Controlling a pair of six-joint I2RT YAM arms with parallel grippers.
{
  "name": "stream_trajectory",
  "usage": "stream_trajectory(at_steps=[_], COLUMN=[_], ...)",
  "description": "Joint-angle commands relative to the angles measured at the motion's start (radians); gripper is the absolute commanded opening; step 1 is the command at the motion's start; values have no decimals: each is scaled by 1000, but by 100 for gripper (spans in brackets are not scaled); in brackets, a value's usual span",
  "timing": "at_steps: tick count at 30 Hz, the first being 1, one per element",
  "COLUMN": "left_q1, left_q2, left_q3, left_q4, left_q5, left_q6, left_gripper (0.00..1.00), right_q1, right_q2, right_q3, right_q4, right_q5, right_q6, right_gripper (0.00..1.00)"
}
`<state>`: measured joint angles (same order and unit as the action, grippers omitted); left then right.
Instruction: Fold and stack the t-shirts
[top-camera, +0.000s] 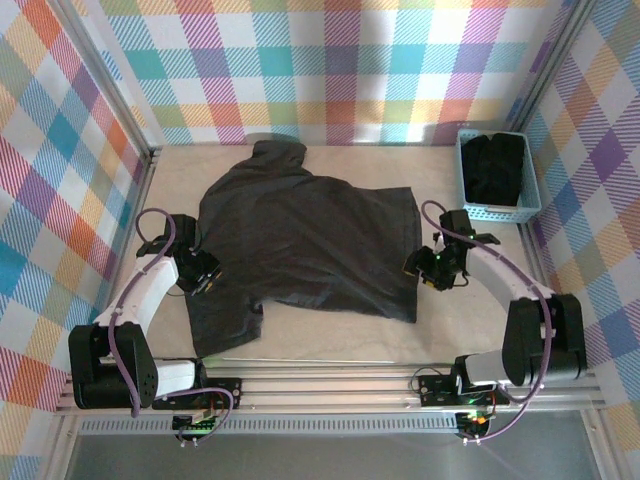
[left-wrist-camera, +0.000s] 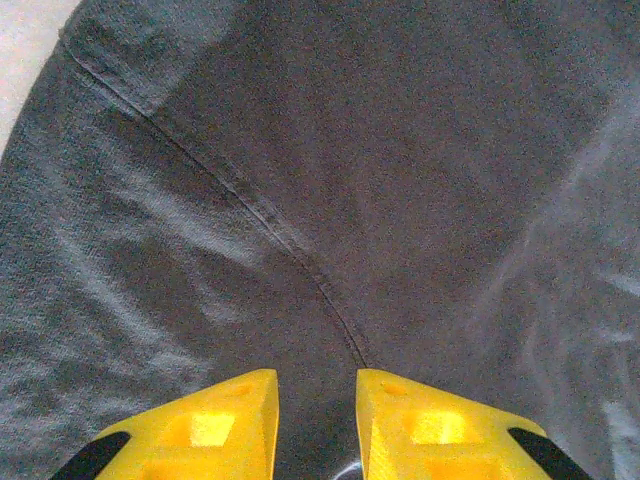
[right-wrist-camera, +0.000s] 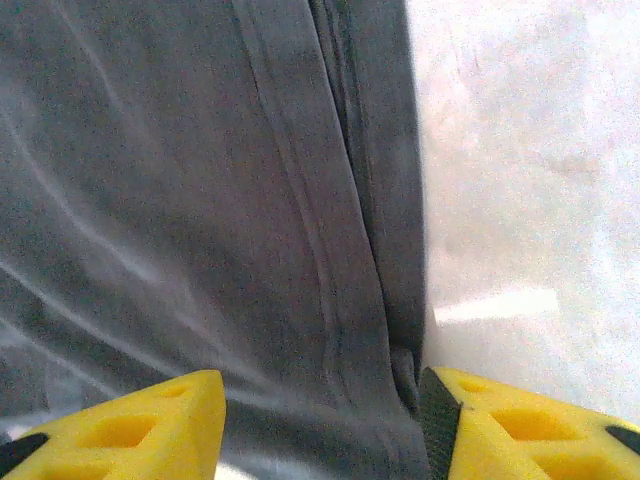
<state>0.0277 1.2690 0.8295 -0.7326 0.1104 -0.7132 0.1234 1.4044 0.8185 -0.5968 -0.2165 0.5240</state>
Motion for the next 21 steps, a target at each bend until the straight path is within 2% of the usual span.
stream_trajectory(at_steps=[1, 3, 8, 21], left_q1=[-3, -3, -3, -3], left_q2=[-14, -16, -26, -29], left_q3=[27, 27, 20, 30], left_q4=[-36, -37, -31, -37], left_q5=[-9, -7, 1, 3], left_q6=[15, 15, 11, 7], left_gripper=[27, 27, 27, 27], right_q1=[-11, -12, -11, -17], right_q2=[105, 146, 107, 272], right_q3=[52, 57, -3, 103], right_q4=[87, 70, 152, 207], right_q5=[16, 5, -17, -43], right_q6=[-47, -44, -57, -71], right_gripper=[53, 51, 51, 49])
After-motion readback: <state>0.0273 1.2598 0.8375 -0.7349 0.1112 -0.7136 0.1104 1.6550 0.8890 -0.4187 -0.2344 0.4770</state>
